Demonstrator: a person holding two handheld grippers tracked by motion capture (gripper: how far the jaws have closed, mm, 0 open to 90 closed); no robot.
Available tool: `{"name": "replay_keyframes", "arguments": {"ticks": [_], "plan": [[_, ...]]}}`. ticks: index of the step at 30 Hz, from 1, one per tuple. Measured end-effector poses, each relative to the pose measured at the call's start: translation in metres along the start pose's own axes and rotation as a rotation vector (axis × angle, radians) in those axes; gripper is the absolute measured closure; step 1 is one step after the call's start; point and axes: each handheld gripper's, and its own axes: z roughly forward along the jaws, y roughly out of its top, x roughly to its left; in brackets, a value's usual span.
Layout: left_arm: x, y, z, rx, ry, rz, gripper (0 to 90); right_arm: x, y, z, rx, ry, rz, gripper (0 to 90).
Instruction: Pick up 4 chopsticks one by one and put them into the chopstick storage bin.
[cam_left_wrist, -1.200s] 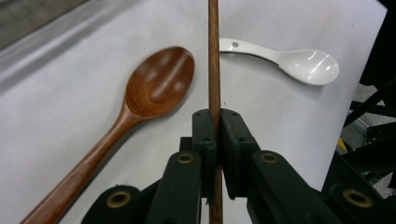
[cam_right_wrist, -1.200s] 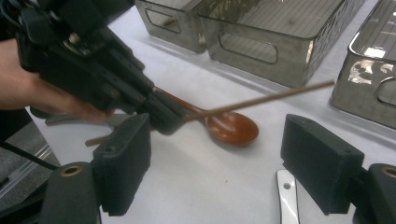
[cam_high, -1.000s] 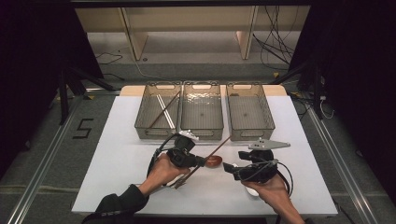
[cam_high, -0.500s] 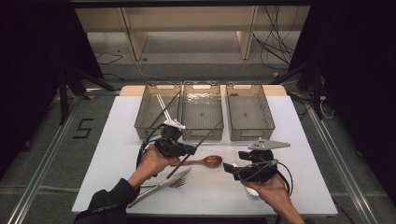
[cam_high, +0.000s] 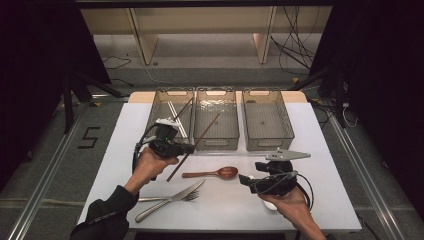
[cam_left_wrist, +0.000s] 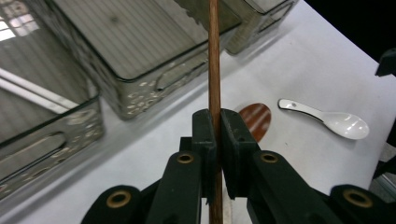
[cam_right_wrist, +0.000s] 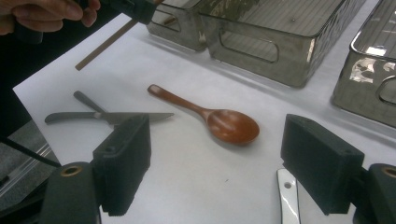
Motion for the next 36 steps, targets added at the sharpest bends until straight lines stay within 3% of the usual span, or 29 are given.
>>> {"name": "replay_keyframes", "arguments": {"ticks": [8,16,25,36], "plan": [[0.020,0.006,-0.017,-0.046,0.045,-0.032,84.3,0.000,0.000,0.001,0.002,-0.003,0.000,25.4],[0.048,0.016,-0.030,-0.087,0.098,-0.071,84.3,0.000,0.000,0.001,0.001,-0.006,0.002,25.4],[0.071,0.040,-0.032,-0.104,0.164,-0.070,84.3,-0.001,-0.001,0.002,0.005,-0.003,0.003,25.4],[0.094,0.062,-0.023,-0.106,0.227,-0.075,84.3,0.000,-0.001,0.002,0.005,0.000,0.003,25.3]]}}
